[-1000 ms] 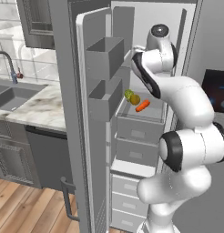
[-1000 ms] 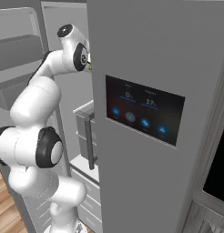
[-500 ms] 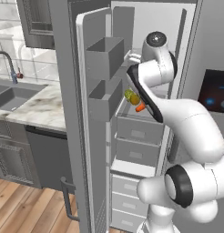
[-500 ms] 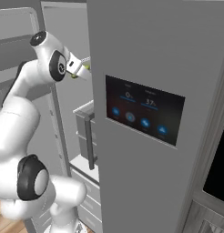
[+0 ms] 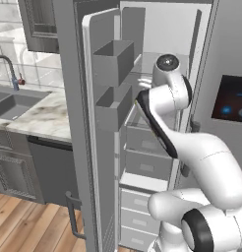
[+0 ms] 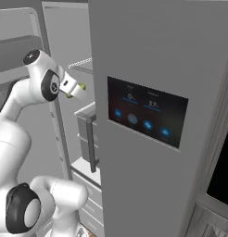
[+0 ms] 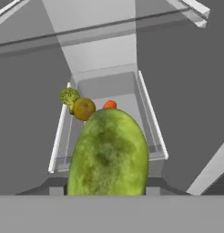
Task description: Take the mango and orange from the highest rack and move them to the second highest rack where the carrot and broccoli are located, to maximize freezer space. Close the freezer door after rearranging.
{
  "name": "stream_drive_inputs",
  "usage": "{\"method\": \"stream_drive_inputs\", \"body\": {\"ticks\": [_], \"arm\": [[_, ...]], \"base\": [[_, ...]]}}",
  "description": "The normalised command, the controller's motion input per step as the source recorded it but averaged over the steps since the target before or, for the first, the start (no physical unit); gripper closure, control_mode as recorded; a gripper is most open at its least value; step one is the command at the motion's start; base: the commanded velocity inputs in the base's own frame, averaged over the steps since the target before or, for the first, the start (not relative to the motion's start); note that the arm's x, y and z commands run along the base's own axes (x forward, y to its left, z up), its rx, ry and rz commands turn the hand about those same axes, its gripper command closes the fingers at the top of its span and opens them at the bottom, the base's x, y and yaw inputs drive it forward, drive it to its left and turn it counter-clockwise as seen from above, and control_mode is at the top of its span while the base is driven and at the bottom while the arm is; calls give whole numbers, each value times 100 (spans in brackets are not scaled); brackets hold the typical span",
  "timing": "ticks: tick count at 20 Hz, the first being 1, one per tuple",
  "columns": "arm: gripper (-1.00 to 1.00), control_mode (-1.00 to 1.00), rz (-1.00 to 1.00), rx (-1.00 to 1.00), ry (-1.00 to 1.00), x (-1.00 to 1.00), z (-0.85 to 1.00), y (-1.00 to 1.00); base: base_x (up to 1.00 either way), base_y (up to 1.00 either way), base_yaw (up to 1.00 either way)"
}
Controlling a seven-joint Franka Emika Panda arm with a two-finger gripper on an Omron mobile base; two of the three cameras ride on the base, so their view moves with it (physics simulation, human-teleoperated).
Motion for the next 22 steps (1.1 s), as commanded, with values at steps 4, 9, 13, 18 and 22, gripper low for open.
{"method": "stream_drive_inputs", "body": {"ticks": [4, 9, 13, 18, 22], "arm": [[100, -100, 0, 0, 25, 10, -52, 0], [100, -100, 0, 0, 19, 59, -39, -5], [100, -100, 0, 0, 6, 67, -39, -10], [100, -100, 0, 0, 0, 57, -39, -12], [100, -100, 0, 0, -2, 47, -34, -17]], "base": [[0, 0, 0], [0, 0, 0], [0, 0, 0], [0, 0, 0], [0, 0, 0]]}}
